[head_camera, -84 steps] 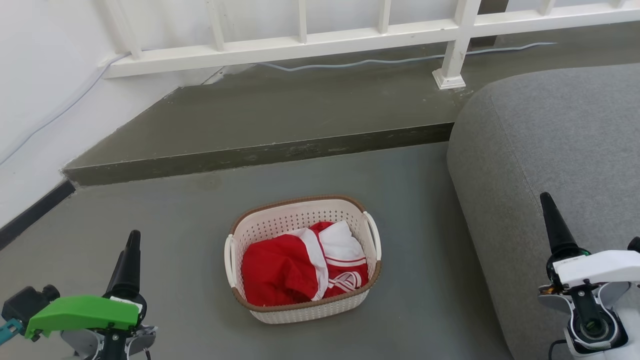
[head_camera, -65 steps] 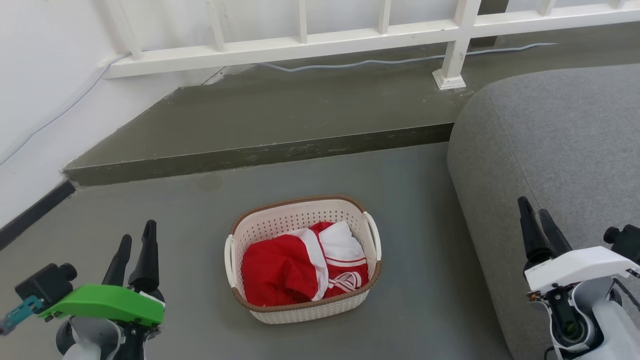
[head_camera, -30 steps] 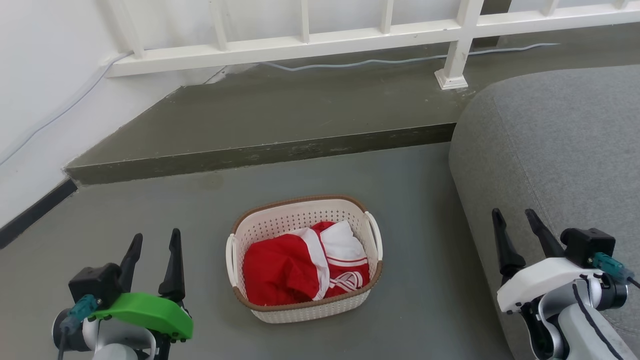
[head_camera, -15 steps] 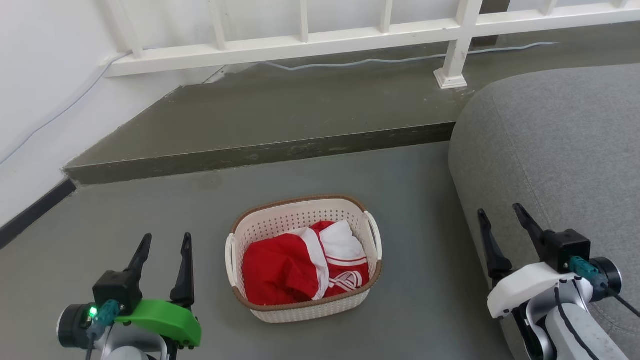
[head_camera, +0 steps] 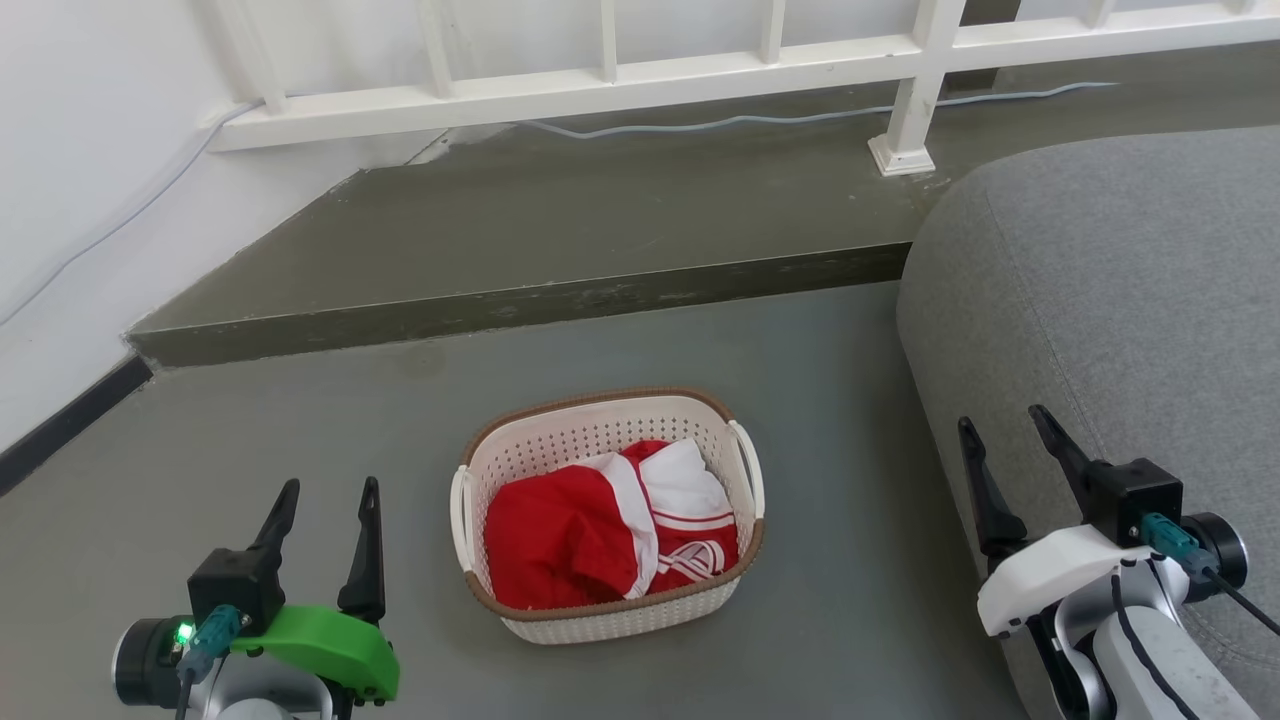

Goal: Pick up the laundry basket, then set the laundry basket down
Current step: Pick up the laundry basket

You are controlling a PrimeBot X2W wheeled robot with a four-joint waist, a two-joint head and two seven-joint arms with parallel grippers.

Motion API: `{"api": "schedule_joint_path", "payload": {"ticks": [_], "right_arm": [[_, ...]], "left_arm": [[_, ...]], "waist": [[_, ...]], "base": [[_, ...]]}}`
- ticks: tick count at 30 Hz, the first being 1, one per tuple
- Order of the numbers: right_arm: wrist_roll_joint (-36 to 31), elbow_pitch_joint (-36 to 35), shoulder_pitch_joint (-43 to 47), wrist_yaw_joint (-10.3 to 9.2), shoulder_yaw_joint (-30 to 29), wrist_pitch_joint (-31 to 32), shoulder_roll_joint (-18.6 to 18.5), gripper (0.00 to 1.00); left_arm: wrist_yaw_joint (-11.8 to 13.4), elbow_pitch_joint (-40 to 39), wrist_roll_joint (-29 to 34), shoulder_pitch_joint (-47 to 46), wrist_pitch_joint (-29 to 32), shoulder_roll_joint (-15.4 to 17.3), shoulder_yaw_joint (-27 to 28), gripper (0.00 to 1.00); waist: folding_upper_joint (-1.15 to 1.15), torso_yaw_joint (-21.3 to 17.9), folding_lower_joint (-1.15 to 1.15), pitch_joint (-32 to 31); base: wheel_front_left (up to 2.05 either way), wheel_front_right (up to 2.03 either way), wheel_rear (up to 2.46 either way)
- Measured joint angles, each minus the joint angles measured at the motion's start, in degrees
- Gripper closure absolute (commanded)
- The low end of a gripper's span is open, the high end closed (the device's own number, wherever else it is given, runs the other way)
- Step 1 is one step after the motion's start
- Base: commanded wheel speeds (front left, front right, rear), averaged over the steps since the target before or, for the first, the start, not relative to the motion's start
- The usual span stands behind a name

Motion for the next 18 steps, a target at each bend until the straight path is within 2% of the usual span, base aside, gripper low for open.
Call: {"api": "schedule_joint_path", "payload": {"ticks": [18], "right_arm": [[-0.33,-0.71,-1.02,0.08,-0.62,0.0,0.19,0.0]], "left_arm": [[-0.02,-0.64,0.31,-0.16,-0.01,-0.24,0.53,0.0]], "waist": [[0.0,-0.01,0.0,2.38]], "base": [[0.0,0.0,0.0]]}}
